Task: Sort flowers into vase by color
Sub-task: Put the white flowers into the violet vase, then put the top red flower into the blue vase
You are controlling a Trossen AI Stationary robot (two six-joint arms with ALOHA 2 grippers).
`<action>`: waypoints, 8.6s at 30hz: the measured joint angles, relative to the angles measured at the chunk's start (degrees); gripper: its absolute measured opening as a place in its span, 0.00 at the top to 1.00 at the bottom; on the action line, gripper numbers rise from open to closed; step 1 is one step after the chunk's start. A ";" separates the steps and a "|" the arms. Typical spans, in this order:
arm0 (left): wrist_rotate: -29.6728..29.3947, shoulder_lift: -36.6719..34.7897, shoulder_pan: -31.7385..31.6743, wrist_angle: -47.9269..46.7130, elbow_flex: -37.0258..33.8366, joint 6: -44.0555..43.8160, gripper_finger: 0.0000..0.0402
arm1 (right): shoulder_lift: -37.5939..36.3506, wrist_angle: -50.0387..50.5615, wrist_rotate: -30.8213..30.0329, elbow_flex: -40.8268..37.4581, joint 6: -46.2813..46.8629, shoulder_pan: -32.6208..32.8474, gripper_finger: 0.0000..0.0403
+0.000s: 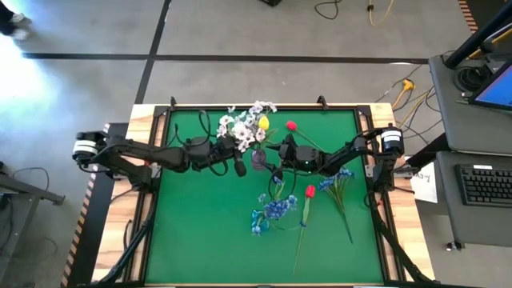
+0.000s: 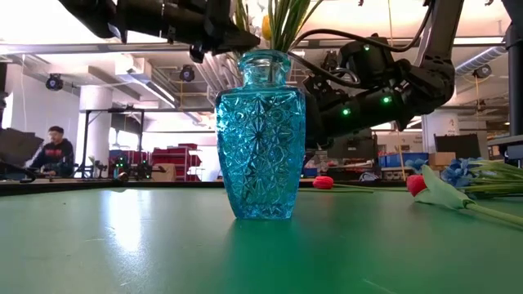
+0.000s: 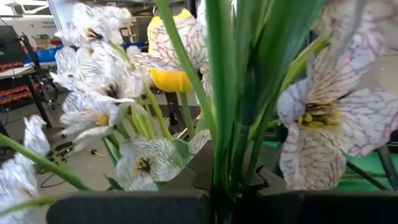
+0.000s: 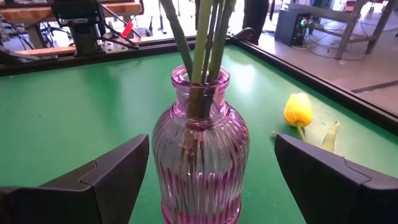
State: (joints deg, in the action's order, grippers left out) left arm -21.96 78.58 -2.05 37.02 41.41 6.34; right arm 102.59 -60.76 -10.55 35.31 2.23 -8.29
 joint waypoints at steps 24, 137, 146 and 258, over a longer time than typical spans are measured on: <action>-0.20 7.63 -0.87 1.57 0.02 -1.57 1.00 | -0.02 0.44 -0.04 -0.02 -0.80 0.00 0.15; -2.57 4.70 -0.12 -6.05 -1.57 -13.19 0.68 | -0.09 4.79 0.02 1.46 0.16 0.15 0.15; -2.56 1.42 0.17 -12.89 -1.57 -14.96 0.53 | -0.09 4.92 0.02 1.44 0.27 0.15 0.15; 0.00 -22.38 6.74 -35.75 -1.57 -18.90 0.38 | -49.02 66.82 1.53 16.59 0.28 -8.00 0.97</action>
State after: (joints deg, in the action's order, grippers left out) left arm -21.96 56.21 4.69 1.27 39.83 -12.56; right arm 53.57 6.06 -9.02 51.90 2.51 -16.29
